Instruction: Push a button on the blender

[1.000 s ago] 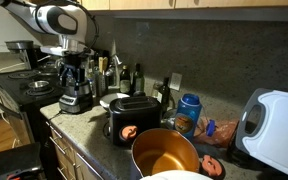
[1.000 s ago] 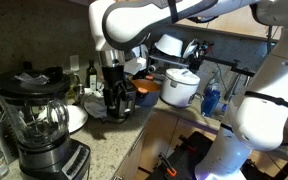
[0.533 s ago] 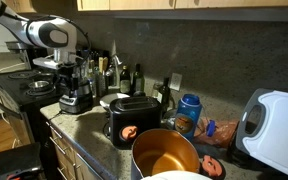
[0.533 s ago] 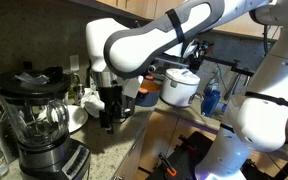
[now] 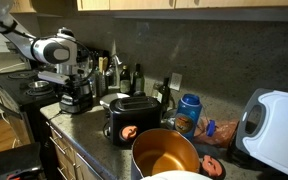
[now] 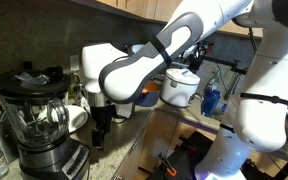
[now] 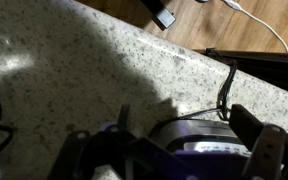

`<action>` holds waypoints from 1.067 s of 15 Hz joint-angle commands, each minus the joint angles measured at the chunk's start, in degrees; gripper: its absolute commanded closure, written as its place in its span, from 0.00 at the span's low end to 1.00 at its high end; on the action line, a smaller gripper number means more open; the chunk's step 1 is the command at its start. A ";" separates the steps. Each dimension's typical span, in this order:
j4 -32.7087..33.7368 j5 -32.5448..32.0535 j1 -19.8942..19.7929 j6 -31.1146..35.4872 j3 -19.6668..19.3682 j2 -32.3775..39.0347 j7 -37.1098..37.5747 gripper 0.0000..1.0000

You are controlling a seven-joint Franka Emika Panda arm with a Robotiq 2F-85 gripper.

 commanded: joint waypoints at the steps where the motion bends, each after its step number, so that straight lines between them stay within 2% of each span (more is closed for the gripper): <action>1: 0.49 -0.38 0.23 3.45 0.72 2.66 -2.06 0.00; 13: 0.95 0.75 1.05 6.14 3.24 2.05 -4.09 0.00; 14: 0.87 0.83 1.04 6.51 3.32 1.90 -3.98 0.17; 16: 0.78 0.95 1.01 7.12 3.34 1.72 -3.95 0.34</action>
